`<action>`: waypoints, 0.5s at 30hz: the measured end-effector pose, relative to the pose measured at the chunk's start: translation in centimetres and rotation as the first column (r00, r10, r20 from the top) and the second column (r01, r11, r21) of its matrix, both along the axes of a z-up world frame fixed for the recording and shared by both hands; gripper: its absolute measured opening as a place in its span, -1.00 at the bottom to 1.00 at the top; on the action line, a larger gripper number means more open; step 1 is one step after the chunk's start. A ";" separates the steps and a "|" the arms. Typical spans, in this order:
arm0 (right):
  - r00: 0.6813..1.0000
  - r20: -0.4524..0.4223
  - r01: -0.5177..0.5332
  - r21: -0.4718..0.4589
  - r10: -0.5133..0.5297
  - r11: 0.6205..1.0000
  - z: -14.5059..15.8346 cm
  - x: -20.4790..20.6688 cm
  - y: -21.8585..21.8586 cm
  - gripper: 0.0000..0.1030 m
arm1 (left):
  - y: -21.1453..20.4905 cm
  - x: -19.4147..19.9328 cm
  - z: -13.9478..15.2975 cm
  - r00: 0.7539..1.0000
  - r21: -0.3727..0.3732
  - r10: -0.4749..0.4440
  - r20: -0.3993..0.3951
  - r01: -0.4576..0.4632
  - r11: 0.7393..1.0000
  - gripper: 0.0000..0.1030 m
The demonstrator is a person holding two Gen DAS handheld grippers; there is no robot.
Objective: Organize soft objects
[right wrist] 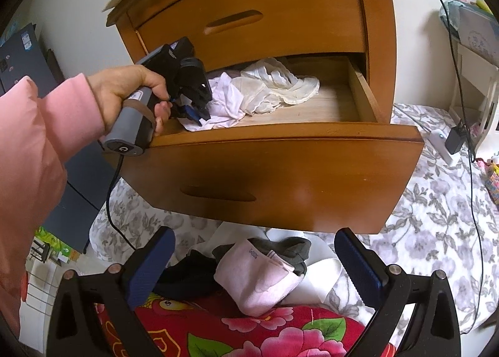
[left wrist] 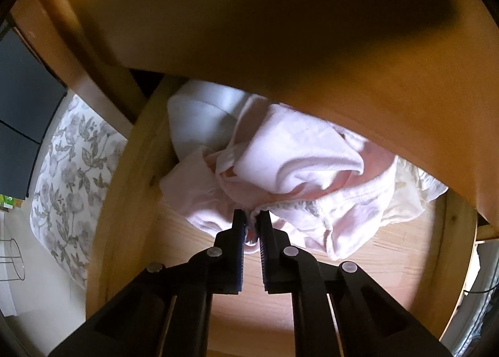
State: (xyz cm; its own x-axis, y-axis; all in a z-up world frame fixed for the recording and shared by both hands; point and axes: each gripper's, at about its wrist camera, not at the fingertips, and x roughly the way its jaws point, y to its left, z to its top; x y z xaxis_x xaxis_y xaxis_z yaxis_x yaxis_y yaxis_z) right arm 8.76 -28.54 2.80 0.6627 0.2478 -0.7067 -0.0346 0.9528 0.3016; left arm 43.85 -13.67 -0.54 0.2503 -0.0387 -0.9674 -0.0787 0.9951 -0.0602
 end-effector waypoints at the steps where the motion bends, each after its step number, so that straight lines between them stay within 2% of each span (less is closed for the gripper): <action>1: 1.000 0.000 0.001 0.000 -0.001 1.000 0.1 -0.1 0.0 1.00 | 0.0 -0.2 0.3 1.000 0.006 0.000 0.009 0.000 1.000 -0.84; 4: 1.000 0.003 0.003 -0.003 -0.003 1.000 0.3 -0.2 0.0 1.00 | -0.3 -0.7 1.4 0.998 0.049 -0.024 0.052 0.022 0.999 -0.86; 9: 1.000 0.007 0.004 -0.009 -0.004 1.000 0.7 -0.5 0.2 1.00 | 0.4 -1.7 3.1 0.994 0.041 -0.026 0.110 0.022 0.999 -0.89; 15: 1.000 0.019 0.011 -0.015 -0.010 1.000 1.5 -1.0 0.5 1.00 | 2.1 -4.1 5.2 0.980 -0.031 -0.021 0.200 0.027 0.999 -0.90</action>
State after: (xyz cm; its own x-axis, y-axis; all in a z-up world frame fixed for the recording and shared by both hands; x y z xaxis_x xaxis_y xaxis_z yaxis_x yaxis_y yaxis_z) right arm 7.72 -28.05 4.28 0.6784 0.2302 -0.6977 -0.0300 0.9575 0.2867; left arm 39.74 -11.53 4.66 0.4369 -0.0789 -0.8961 -0.0378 0.9937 -0.1059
